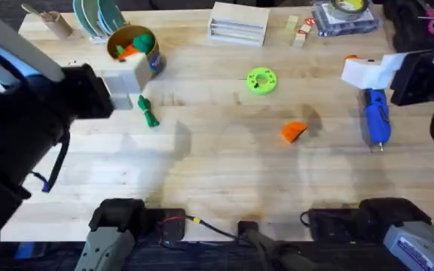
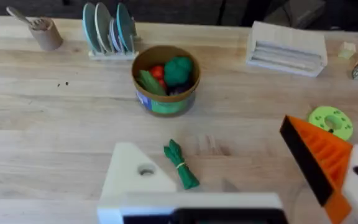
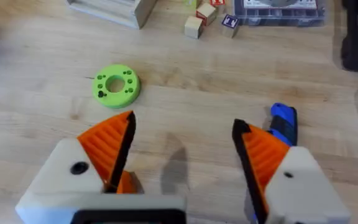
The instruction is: Pick up the gripper from the table and insert it into the empty holder that is missing its gripper. Then pick up a screw, insert it into the mounting hole, and use the screwdriver to tighten it. Finally, clean up the table by picking up the vegetable and placing it into the bucket.
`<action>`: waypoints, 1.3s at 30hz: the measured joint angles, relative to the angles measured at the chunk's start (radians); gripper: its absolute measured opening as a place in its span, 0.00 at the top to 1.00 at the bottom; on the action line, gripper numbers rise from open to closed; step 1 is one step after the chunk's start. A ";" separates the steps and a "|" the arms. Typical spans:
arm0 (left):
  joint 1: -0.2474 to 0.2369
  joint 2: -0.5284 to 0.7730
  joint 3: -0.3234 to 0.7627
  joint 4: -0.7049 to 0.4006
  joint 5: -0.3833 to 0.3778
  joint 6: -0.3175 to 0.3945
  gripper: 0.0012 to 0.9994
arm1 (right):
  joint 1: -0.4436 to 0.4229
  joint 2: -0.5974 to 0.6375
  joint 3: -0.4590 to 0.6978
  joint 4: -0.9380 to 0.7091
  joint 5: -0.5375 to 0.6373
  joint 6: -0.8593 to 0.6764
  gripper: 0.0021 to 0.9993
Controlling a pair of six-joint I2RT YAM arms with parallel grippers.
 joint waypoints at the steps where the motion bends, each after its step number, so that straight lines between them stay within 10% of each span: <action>1: 0.000 0.000 0.000 -0.017 0.000 0.000 0.01 | 0.000 0.000 0.000 0.000 0.000 0.000 0.01; 18: -0.035 0.000 -0.022 0.337 0.158 -0.003 0.01 | 0.000 0.000 0.000 0.000 0.000 0.000 0.01; 39: -0.242 -0.146 -0.557 0.888 0.185 -0.004 0.01 | 0.000 0.000 0.000 0.000 0.000 0.000 0.01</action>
